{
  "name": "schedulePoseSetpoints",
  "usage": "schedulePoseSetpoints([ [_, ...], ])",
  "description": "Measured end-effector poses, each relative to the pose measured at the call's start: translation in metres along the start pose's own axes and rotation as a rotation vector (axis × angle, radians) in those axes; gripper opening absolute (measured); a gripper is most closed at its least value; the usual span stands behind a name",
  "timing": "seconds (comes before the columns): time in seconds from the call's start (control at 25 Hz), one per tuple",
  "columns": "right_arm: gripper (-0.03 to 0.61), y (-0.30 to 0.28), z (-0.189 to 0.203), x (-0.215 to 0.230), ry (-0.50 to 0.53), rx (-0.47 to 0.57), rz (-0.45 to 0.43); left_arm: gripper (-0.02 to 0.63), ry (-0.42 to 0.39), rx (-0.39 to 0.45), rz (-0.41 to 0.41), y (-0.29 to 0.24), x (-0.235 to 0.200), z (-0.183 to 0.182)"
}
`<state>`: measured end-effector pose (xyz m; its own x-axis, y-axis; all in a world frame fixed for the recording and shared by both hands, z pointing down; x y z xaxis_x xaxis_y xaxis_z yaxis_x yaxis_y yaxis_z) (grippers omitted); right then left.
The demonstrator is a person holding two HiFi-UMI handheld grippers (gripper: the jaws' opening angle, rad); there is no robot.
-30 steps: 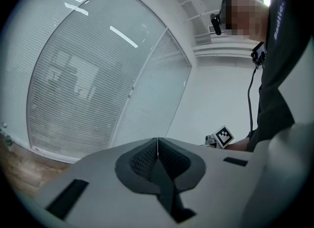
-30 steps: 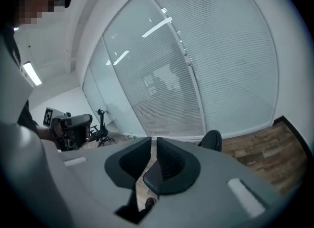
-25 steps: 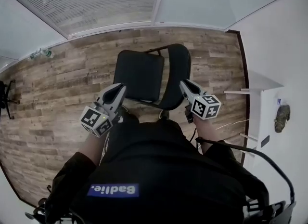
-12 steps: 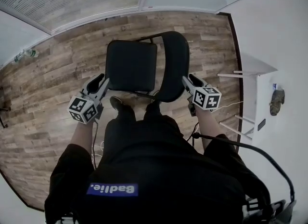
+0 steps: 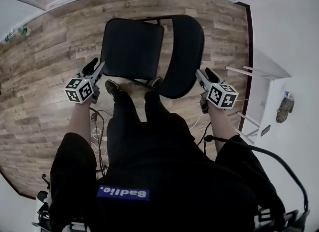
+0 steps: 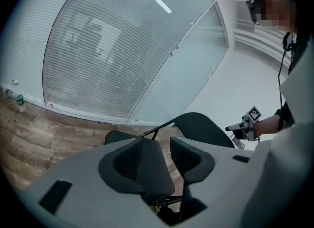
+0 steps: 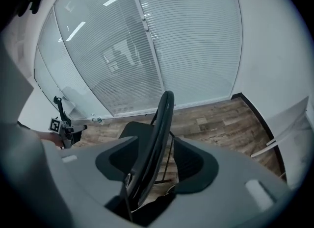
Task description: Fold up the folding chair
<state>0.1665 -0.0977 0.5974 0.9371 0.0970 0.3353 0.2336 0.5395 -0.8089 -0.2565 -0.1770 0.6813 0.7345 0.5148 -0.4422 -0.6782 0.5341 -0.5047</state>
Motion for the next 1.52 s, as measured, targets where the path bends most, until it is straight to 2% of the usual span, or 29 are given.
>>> schedulePoseSetpoints([
  [0.2, 0.207, -0.026, -0.001, 0.002, 0.011, -0.033, -0.002, 0.176, 0.024, -0.061, -0.008, -0.038, -0.044, 0.035],
  [0.4, 0.232, -0.056, -0.001, -0.005, 0.034, -0.080, 0.008, 0.195, 0.015, -0.154, 0.005, -0.072, -0.093, 0.074],
  [0.68, 0.238, -0.083, 0.007, -0.001, 0.058, -0.122, 0.041, 0.218, 0.054, -0.283, -0.004, -0.103, -0.156, 0.141],
  [0.84, 0.238, -0.106, 0.021, -0.002, 0.050, -0.181, 0.030, 0.239, 0.057, -0.339, 0.024, -0.125, -0.186, 0.170],
  [1.0, 0.245, -0.126, 0.040, -0.011, -0.014, -0.274, -0.006, 0.271, 0.047, -0.410, 0.064, -0.148, -0.204, 0.194],
  [1.28, 0.244, -0.132, 0.042, -0.003, -0.012, -0.306, 0.040, 0.284, 0.075, -0.439, 0.150, -0.188, -0.227, 0.216],
  [1.52, 0.186, -0.135, 0.039, 0.003, -0.044, -0.307, 0.056, 0.287, 0.132, -0.463, 0.230, -0.215, -0.226, 0.226],
])
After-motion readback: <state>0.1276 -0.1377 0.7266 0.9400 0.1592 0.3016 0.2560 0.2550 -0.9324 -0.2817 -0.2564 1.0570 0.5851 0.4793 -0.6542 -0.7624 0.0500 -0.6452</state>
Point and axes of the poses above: the fingertips, and each gripper's own axes: y backward along the fingers, x to its right, z out of its underside, the point moved 1 cm from there along y, backward along the fingers, and after that the axes turned 9 degrees about -y, right-handed, at the moved point
